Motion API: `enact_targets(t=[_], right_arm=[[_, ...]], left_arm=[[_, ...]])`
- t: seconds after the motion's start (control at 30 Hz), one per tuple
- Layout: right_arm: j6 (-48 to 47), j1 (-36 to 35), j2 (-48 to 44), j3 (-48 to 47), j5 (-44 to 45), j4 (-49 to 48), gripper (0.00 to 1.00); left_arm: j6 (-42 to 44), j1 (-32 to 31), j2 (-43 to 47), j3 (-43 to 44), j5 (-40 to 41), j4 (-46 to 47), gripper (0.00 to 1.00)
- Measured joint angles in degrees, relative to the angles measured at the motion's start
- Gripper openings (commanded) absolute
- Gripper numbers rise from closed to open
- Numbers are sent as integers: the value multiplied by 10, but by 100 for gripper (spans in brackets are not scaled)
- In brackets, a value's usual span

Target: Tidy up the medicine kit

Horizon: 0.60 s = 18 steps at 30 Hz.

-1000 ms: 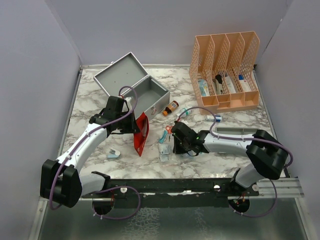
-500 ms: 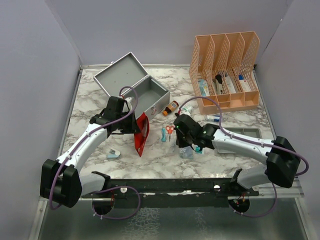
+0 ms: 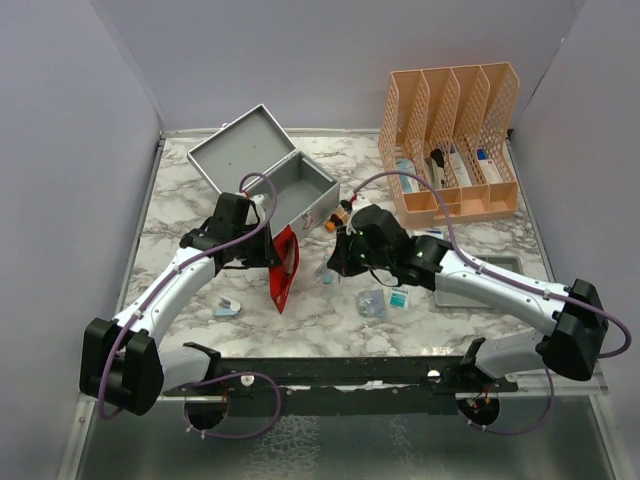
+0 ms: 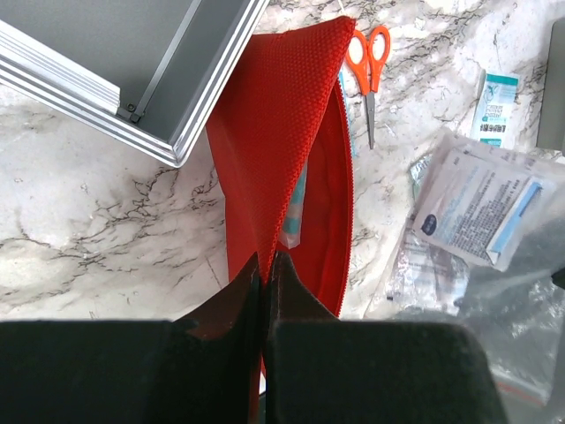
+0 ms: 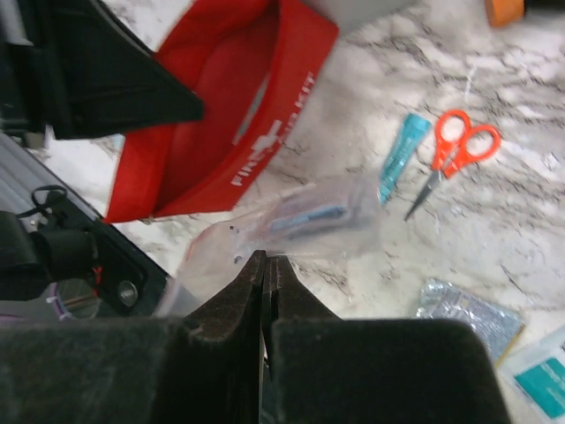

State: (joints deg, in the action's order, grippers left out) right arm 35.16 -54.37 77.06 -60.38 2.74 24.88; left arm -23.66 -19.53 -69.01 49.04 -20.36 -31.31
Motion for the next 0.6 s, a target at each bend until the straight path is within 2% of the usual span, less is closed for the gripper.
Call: enact_targets(t=[0.6], right_arm=[[-83,0,74,-109,-84,-80,1]], left_arm=[[0,-1,0,0,0,0,0]])
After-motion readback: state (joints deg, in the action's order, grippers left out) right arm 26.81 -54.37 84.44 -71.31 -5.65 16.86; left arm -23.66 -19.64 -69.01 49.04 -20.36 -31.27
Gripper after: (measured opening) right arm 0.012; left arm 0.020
